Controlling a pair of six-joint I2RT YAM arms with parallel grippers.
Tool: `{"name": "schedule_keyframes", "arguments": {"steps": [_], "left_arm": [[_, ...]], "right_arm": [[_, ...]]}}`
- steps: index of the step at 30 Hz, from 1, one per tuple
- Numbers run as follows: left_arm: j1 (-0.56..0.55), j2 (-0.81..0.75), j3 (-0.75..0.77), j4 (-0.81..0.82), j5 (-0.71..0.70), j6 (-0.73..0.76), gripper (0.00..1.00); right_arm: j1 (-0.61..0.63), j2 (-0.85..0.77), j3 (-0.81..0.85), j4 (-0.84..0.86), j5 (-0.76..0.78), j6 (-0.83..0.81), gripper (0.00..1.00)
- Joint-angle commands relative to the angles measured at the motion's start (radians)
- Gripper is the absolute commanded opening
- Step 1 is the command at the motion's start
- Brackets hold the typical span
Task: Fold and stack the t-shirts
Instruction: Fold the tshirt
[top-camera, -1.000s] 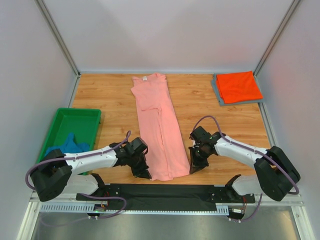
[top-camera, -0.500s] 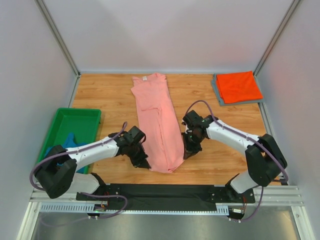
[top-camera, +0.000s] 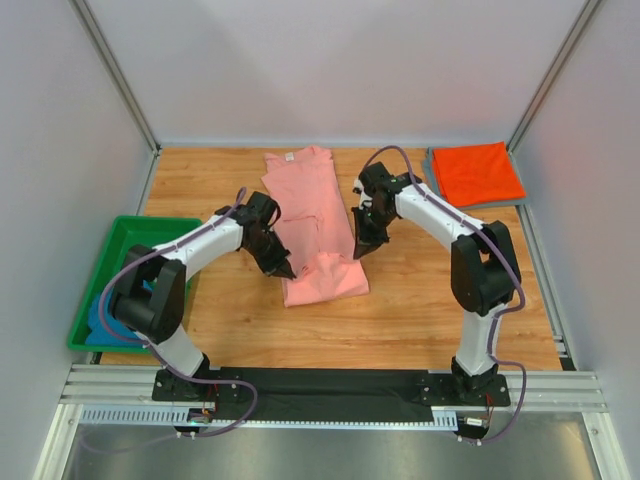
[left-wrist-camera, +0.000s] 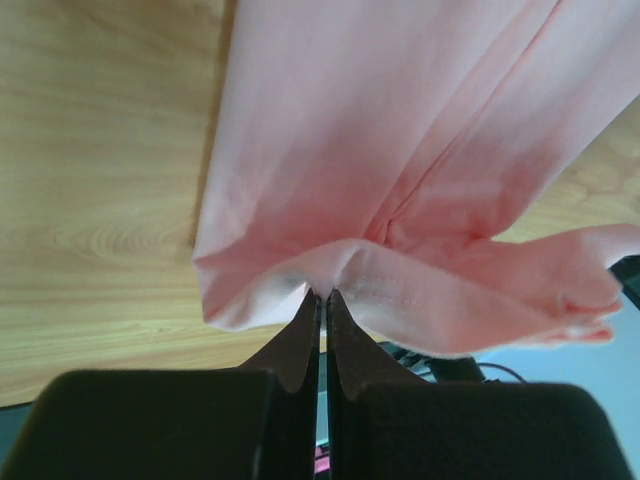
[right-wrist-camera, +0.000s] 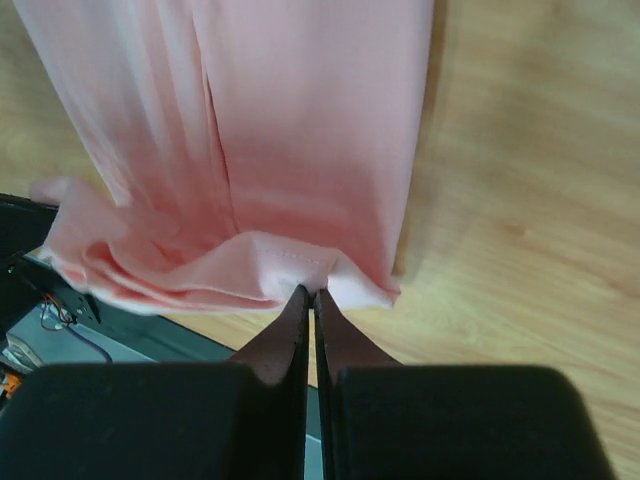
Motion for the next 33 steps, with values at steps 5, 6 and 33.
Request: {"name": "schedule_keyframes", "arguments": {"steps": [5,6,33], "left_arm": [[0.123,0.139,0.228,-0.112,-0.005,0.125,0.0],[0.145,0.151,0.261,-0.119,-0.007,0.13,0.0],[0.274,0.456,0.592,-0.123,0.077,0.207,0.0]], "right_arm": [[-0.026,0.192,0.344,-0.071,0.008,-0.067,0.0],[-0.026,0.209,0.373,-0.074,0.021,-0.066,0.0],[-0.081,0.448,0.665,0.01,0.032,-0.05,0.0]]}}
